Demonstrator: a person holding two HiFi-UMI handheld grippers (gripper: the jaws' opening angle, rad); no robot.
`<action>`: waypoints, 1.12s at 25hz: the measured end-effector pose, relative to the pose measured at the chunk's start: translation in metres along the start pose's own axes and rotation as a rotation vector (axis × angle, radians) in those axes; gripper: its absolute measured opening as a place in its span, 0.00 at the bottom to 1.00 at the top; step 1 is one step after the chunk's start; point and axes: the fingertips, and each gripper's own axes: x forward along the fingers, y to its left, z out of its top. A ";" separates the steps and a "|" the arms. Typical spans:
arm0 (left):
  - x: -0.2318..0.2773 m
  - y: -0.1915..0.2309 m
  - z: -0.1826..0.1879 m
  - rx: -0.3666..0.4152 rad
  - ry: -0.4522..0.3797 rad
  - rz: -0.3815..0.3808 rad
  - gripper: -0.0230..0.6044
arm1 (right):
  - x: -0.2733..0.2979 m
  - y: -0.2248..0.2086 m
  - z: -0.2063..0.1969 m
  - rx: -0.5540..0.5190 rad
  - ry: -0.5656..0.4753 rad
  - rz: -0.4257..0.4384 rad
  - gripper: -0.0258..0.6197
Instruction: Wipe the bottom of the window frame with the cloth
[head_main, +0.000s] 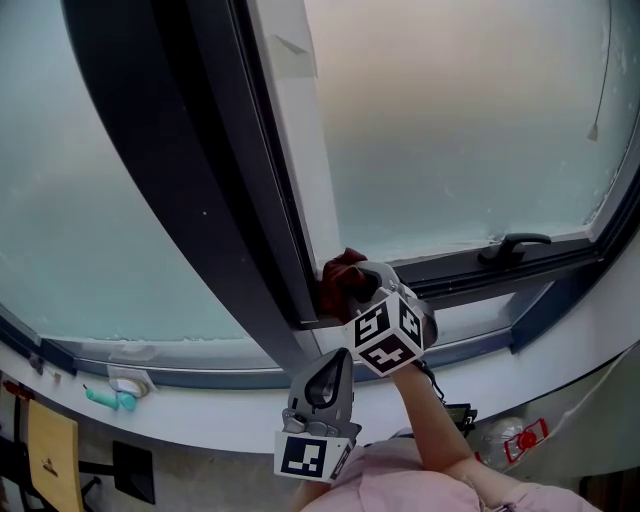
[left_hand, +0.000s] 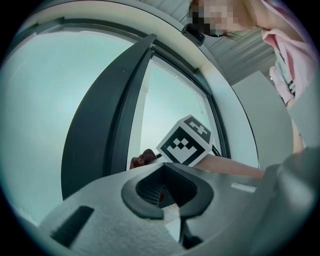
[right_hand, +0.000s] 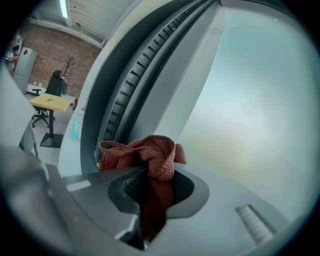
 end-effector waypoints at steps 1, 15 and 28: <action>0.000 0.000 0.000 -0.005 -0.003 0.002 0.03 | -0.002 -0.003 -0.002 0.006 0.001 -0.008 0.13; 0.000 -0.008 -0.002 -0.019 0.003 -0.006 0.03 | -0.011 -0.019 -0.015 0.042 0.019 -0.044 0.13; 0.004 -0.014 -0.008 0.001 0.026 -0.035 0.03 | -0.022 -0.043 -0.033 0.096 0.032 -0.078 0.13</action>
